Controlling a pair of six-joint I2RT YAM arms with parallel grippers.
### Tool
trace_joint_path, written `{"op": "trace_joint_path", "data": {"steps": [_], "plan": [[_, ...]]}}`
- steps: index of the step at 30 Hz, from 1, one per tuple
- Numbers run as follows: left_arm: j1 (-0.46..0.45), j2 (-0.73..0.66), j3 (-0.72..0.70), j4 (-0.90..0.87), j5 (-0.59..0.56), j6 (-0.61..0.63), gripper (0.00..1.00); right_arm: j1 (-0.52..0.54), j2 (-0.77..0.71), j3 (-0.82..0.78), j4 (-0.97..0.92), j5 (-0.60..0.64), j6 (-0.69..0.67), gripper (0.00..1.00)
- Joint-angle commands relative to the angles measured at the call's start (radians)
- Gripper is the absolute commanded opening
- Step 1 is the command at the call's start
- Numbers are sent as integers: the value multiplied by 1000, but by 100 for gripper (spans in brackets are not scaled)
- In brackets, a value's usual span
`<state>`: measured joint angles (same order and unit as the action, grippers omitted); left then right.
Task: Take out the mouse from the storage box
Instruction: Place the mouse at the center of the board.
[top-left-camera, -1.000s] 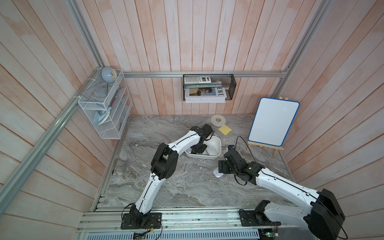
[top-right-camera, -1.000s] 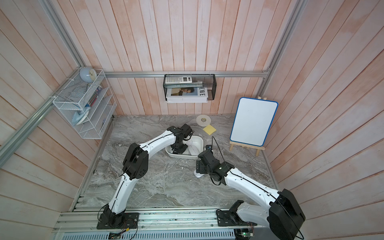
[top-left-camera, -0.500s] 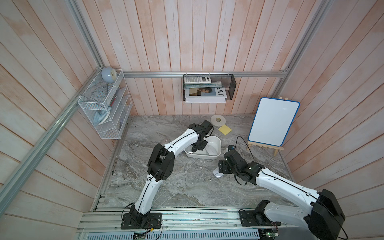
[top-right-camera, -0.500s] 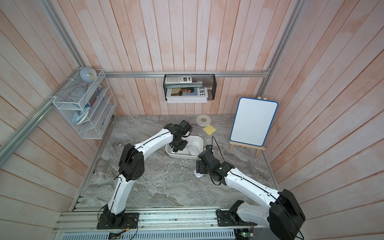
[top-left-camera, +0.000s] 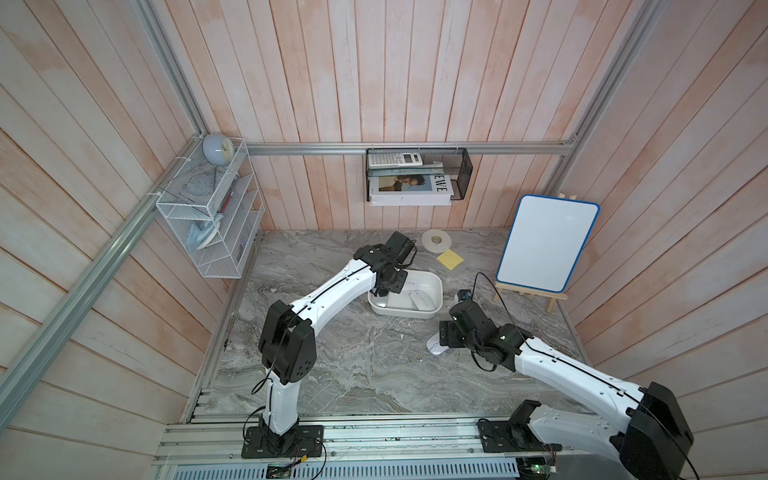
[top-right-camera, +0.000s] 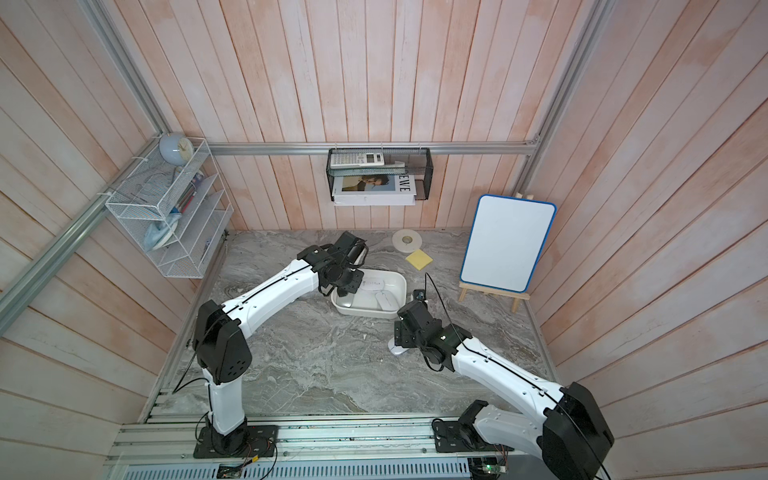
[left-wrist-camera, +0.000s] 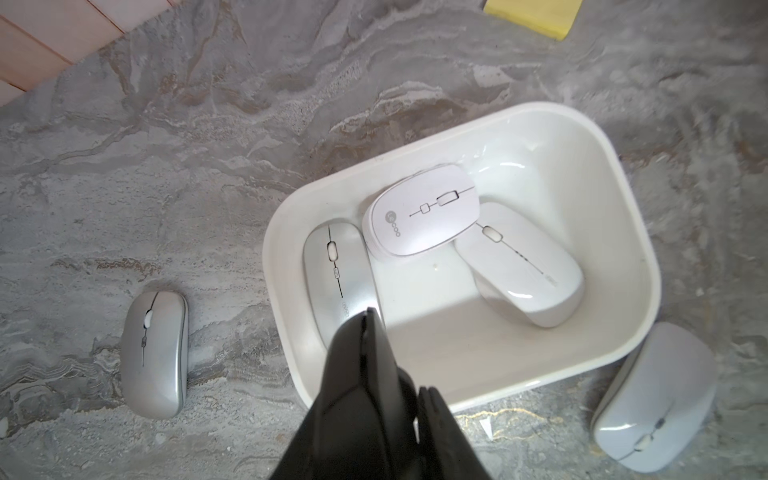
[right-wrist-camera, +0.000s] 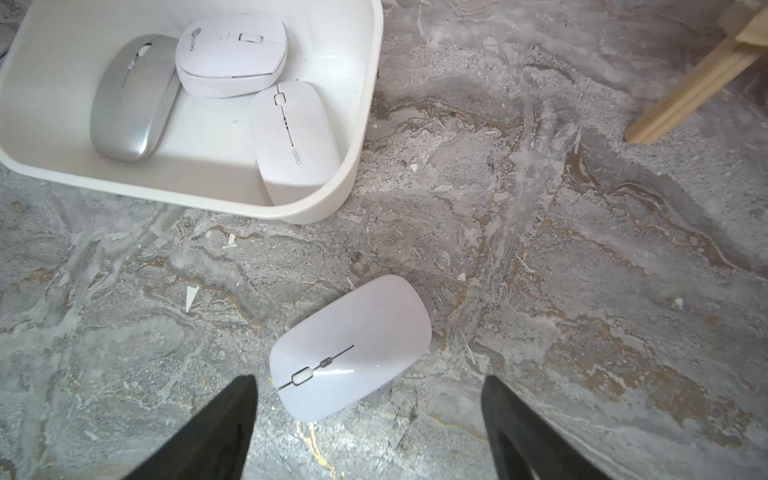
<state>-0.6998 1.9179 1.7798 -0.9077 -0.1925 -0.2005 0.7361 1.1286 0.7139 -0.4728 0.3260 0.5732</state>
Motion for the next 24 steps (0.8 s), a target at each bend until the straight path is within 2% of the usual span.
{"op": "trace_joint_path", "data": {"steps": [1, 7, 13, 24], "plan": [[-18, -54, -60, 54, -41, -89, 16, -6, -27, 13, -40, 57, -14, 89], [-85, -141, -188, 125, -73, -202, 16, -15, -83, 5, -65, 118, -30, 89], [-156, -205, -290, 194, -90, -301, 16, -32, -121, -8, -73, 126, -35, 89], [-276, -195, -418, 336, -80, -467, 16, -46, -135, -38, -55, 135, -21, 89]]}}
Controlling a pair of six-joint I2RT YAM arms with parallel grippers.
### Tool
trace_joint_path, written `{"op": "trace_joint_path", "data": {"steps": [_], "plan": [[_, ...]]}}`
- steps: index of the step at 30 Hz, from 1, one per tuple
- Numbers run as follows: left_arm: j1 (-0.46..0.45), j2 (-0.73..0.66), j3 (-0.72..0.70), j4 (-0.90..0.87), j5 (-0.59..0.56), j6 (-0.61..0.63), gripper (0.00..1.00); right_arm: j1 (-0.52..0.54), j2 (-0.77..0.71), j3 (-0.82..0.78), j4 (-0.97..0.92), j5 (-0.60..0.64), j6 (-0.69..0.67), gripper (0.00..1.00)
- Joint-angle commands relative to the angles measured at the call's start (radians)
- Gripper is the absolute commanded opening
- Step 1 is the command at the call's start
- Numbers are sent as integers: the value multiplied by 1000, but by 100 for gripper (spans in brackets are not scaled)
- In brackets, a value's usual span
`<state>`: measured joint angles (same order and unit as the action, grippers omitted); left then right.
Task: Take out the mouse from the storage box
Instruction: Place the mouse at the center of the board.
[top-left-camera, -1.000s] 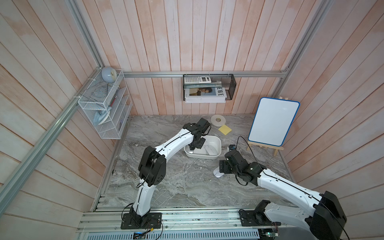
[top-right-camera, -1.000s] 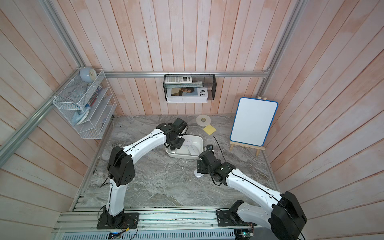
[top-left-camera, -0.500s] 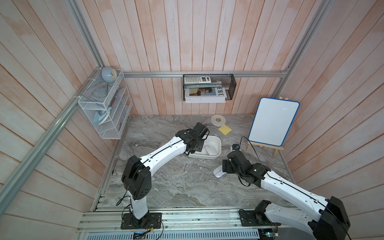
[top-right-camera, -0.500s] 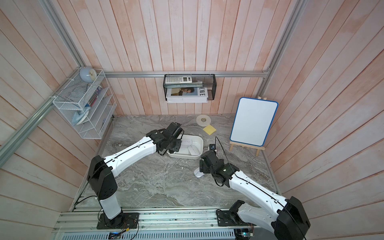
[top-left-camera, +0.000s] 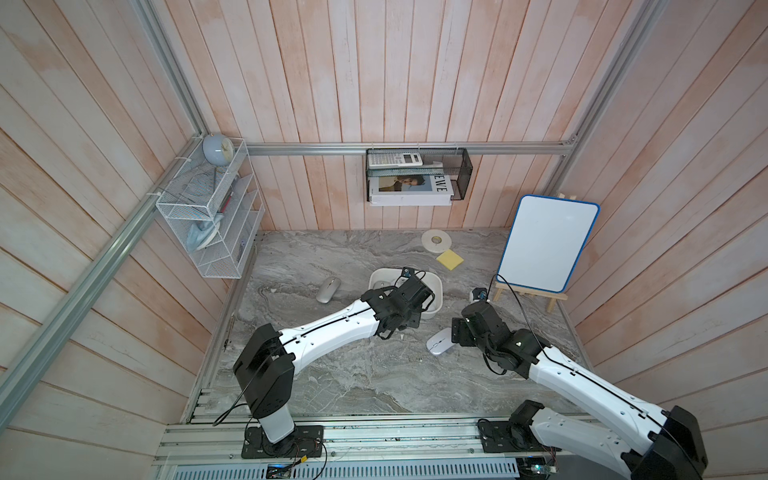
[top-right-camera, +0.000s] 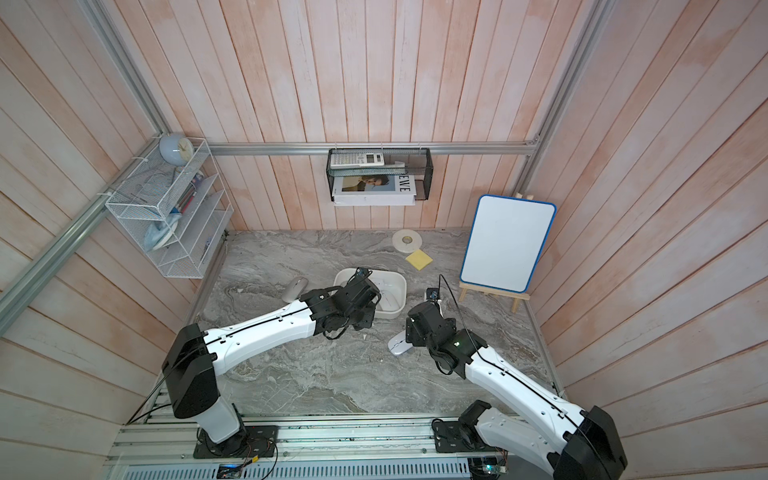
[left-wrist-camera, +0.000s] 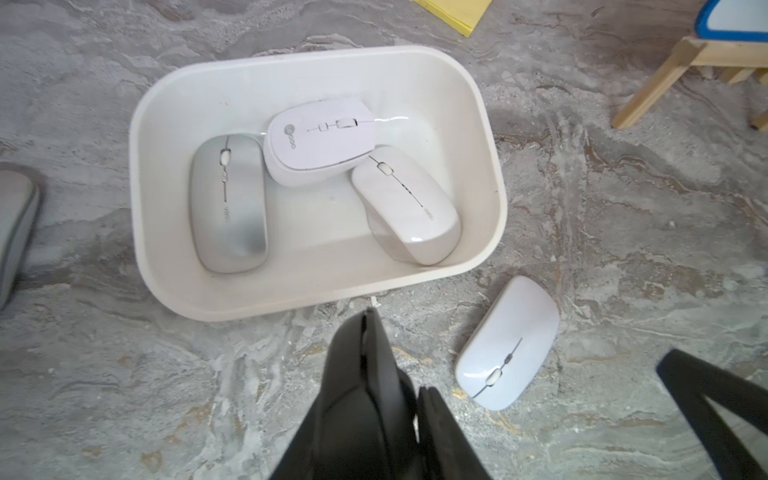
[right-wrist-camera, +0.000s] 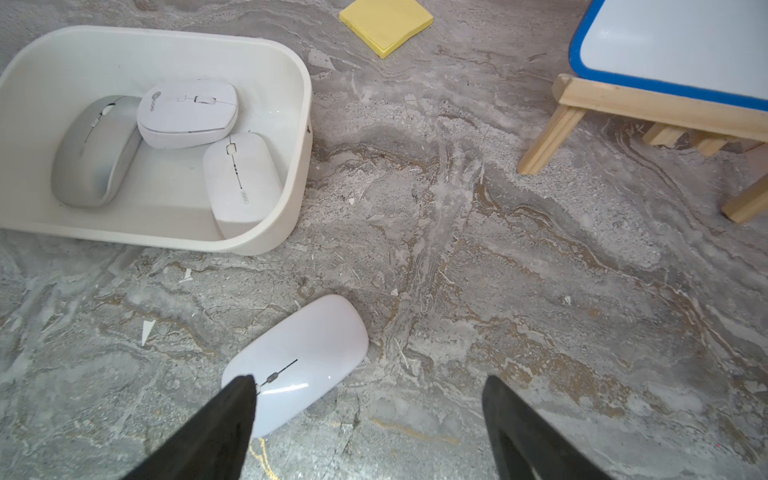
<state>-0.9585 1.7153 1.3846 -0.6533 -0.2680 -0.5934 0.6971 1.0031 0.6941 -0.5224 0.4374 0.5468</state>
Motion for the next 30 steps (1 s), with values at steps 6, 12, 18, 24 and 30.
{"op": "trace_joint_path", "data": {"steps": [6, 12, 18, 24, 30], "plan": [[-20, 53, -49, 135, 7, -110, 15, -8, -8, -24, -2, 18, 7, 89], [-20, 110, -60, 185, 52, -117, 15, -9, -11, -35, -2, 13, 16, 89], [-20, 144, -113, 282, 119, -149, 15, -9, -14, -38, -1, 5, 21, 89], [-11, 161, -156, 340, 143, -175, 15, -10, -11, -34, -4, 6, 18, 89], [-9, 176, -181, 375, 155, -195, 16, -9, -6, -38, -1, 4, 22, 90]]}}
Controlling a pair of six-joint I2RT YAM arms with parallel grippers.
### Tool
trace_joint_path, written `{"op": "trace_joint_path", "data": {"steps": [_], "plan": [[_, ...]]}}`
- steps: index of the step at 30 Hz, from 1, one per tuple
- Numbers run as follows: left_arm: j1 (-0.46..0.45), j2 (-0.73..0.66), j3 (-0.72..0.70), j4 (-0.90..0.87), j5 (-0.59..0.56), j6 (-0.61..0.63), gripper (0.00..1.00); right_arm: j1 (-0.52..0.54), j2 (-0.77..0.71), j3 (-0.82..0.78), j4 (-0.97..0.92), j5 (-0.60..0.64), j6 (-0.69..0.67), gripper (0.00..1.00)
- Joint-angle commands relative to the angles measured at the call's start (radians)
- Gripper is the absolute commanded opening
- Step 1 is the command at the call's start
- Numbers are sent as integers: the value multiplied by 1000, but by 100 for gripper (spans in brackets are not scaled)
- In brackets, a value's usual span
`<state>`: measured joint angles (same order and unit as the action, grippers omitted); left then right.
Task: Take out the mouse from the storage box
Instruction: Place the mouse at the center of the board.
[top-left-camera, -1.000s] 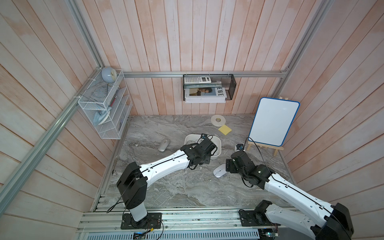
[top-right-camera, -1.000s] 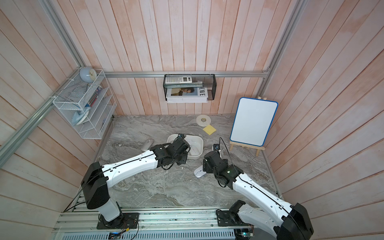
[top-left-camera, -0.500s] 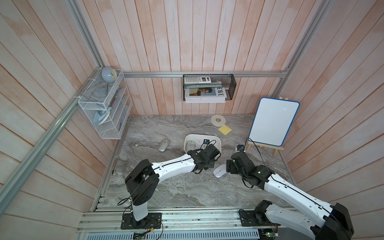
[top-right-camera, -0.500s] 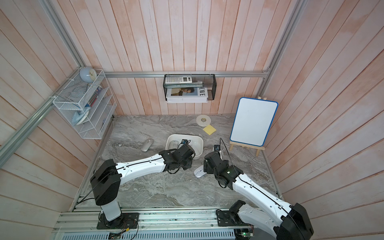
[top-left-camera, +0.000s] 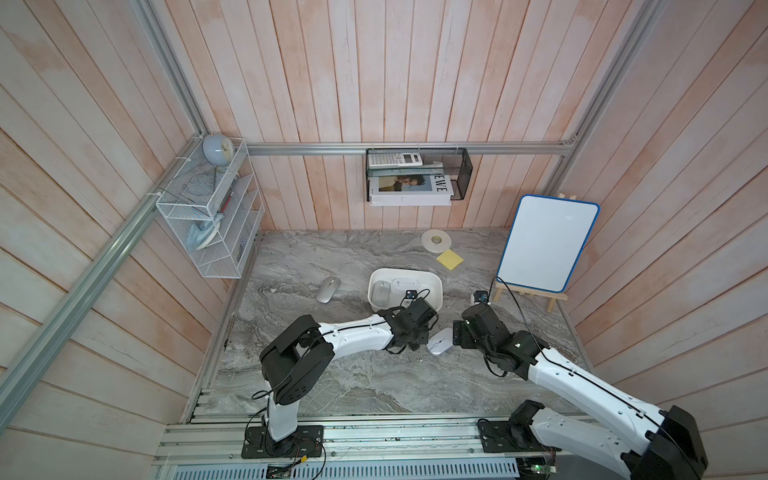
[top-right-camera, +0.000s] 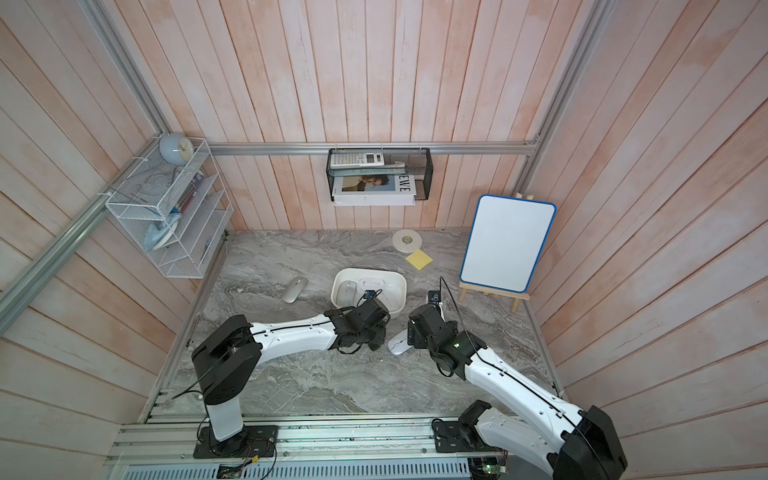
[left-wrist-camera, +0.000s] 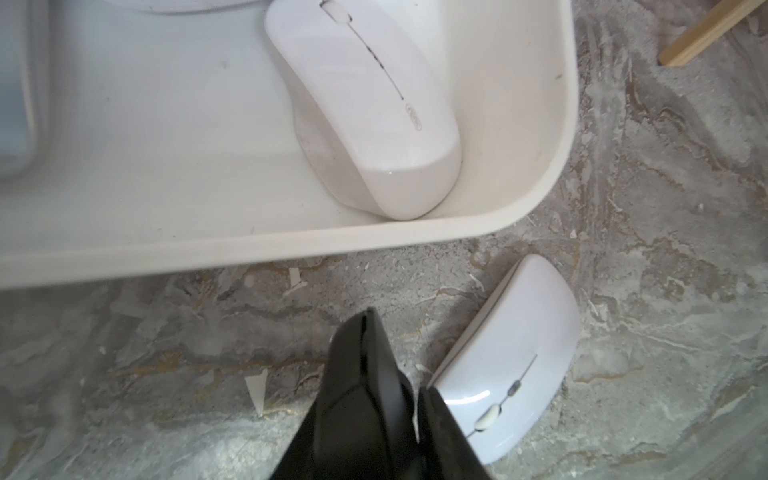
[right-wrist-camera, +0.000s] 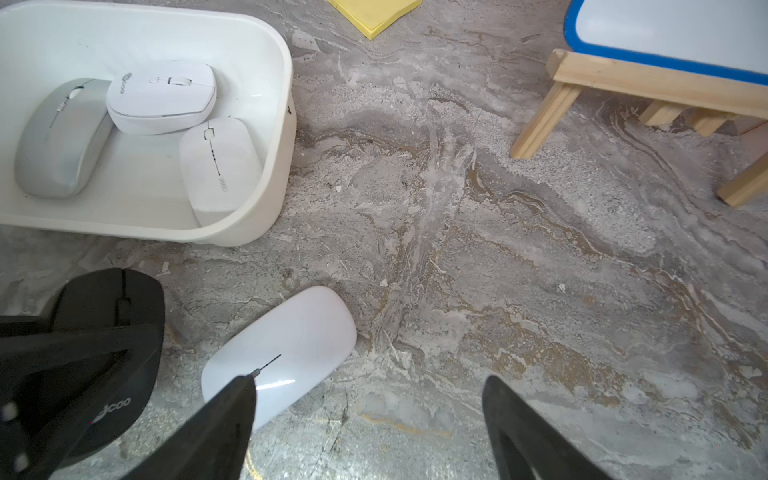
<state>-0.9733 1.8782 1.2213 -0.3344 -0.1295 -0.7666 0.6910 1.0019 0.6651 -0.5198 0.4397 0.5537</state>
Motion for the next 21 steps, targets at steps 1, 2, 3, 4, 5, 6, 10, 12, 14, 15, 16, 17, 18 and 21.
{"op": "trace_joint_path", "data": {"steps": [1, 2, 3, 4, 5, 6, 10, 12, 14, 15, 16, 17, 18, 21], "plan": [[5, 15, -22, 62, 17, -26, 16, -4, -5, -9, -3, 2, 15, 90], [7, 15, -29, 69, 18, -28, 16, -4, -5, -9, -3, 2, 16, 90], [9, 15, -35, 76, 21, -31, 17, -3, -5, -8, -3, 2, 16, 90], [10, 16, -42, 86, 26, -35, 18, -4, -5, -7, -3, 1, 15, 90], [13, 16, -50, 97, 30, -40, 18, -3, -6, -7, -3, 1, 16, 91], [16, 16, -59, 107, 34, -45, 19, -4, -6, -8, -4, 1, 17, 91], [28, 18, -91, 139, 50, -66, 24, -4, -11, -11, -4, 1, 21, 91], [31, 18, -102, 143, 48, -72, 29, -4, -16, -13, -3, 1, 25, 91], [32, 16, -114, 145, 42, -78, 34, -4, -20, -16, -3, 1, 26, 91], [34, 15, -118, 147, 40, -81, 36, -4, -22, -17, -3, 1, 26, 91], [35, 16, -123, 149, 38, -84, 38, -4, -22, -16, -4, 1, 27, 91], [36, 14, -125, 146, 37, -87, 40, -3, -25, -18, -3, 2, 27, 91], [37, 15, -126, 147, 37, -89, 42, -3, -26, -18, -3, 2, 27, 91], [39, 16, -129, 144, 33, -93, 47, -4, -28, -20, -1, 5, 26, 91]]}}
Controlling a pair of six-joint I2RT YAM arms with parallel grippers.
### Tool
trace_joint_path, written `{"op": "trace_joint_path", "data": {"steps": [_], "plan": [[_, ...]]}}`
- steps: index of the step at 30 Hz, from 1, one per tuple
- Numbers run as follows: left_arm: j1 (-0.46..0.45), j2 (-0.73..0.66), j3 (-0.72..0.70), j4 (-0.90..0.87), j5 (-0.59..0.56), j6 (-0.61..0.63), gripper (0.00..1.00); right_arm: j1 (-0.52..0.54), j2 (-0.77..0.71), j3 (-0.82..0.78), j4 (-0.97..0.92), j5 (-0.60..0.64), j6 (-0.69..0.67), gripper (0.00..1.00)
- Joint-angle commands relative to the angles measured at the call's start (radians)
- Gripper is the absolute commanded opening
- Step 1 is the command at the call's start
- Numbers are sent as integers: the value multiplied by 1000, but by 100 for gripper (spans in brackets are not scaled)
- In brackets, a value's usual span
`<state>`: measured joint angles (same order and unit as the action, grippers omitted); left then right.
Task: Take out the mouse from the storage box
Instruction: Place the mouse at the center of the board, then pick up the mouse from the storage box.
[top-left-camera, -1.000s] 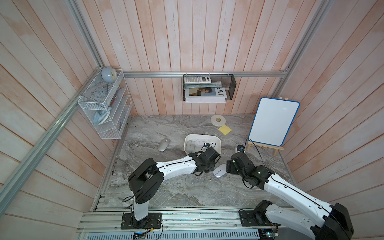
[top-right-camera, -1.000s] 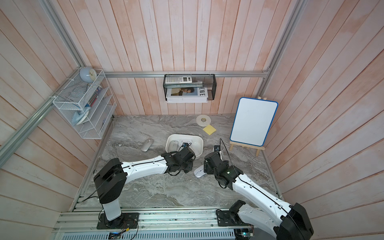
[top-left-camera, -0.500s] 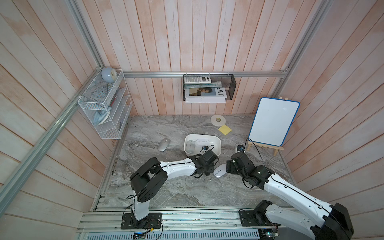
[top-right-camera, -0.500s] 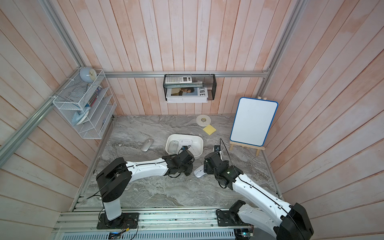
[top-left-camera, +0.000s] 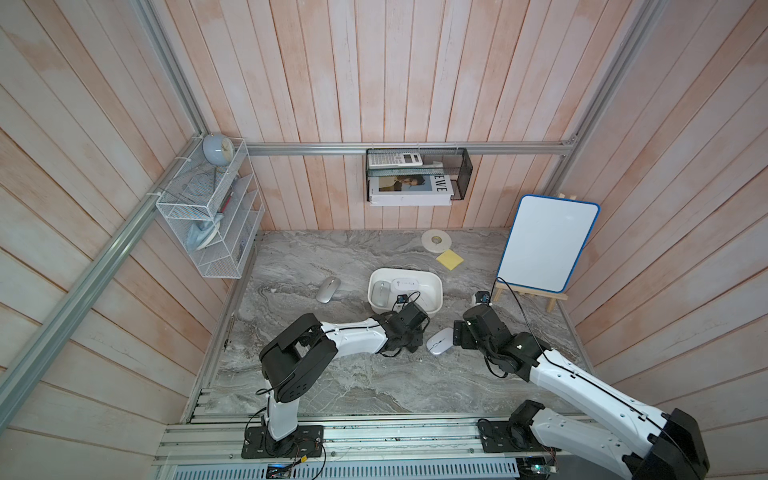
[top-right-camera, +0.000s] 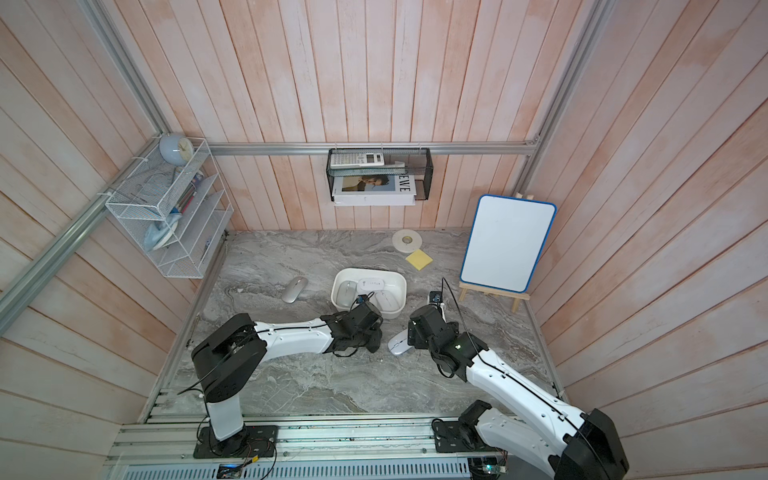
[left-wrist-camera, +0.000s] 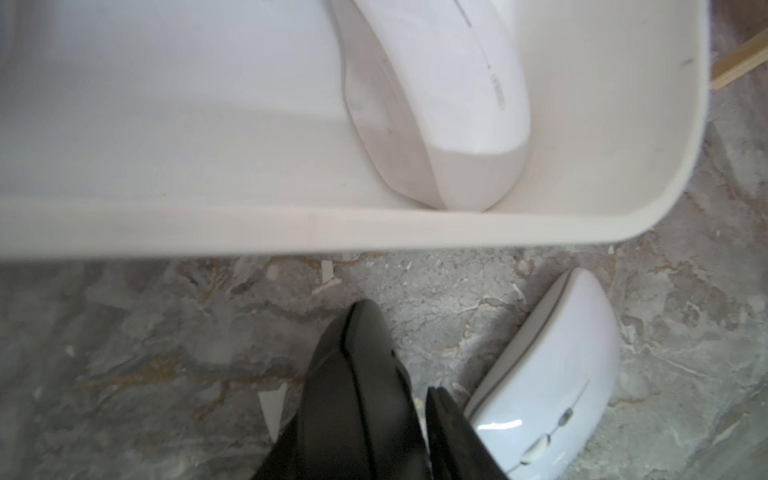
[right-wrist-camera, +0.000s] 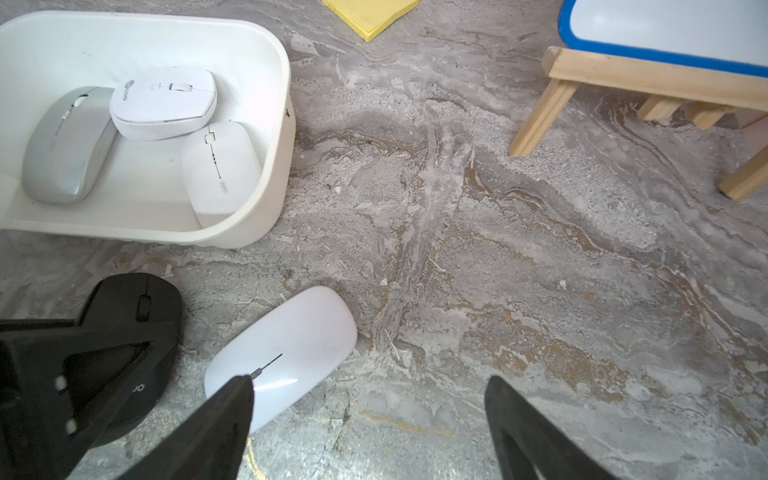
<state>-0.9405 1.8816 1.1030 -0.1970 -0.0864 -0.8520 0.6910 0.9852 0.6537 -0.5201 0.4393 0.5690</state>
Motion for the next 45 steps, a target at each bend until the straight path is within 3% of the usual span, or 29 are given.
{"op": "trace_joint_path", "data": {"steps": [1, 9, 15, 26, 35, 45], "plan": [[8, 14, -14, 8, -12, -10, 48, -4, -11, -8, -1, 4, 11, 91], [12, 13, -28, 21, -14, -21, 54, -5, -7, -6, 5, 3, 9, 91], [12, 7, -21, 4, -30, -13, 68, -5, 3, -2, 7, -2, 7, 91], [6, -62, 42, -184, -230, 78, 89, -6, 7, 18, -3, 3, -6, 91], [32, -199, 78, -241, -392, 260, 96, -7, 16, 52, -26, -13, -29, 91], [160, -398, -72, -156, -431, 336, 99, -36, 147, 199, -41, -63, -80, 93]]}}
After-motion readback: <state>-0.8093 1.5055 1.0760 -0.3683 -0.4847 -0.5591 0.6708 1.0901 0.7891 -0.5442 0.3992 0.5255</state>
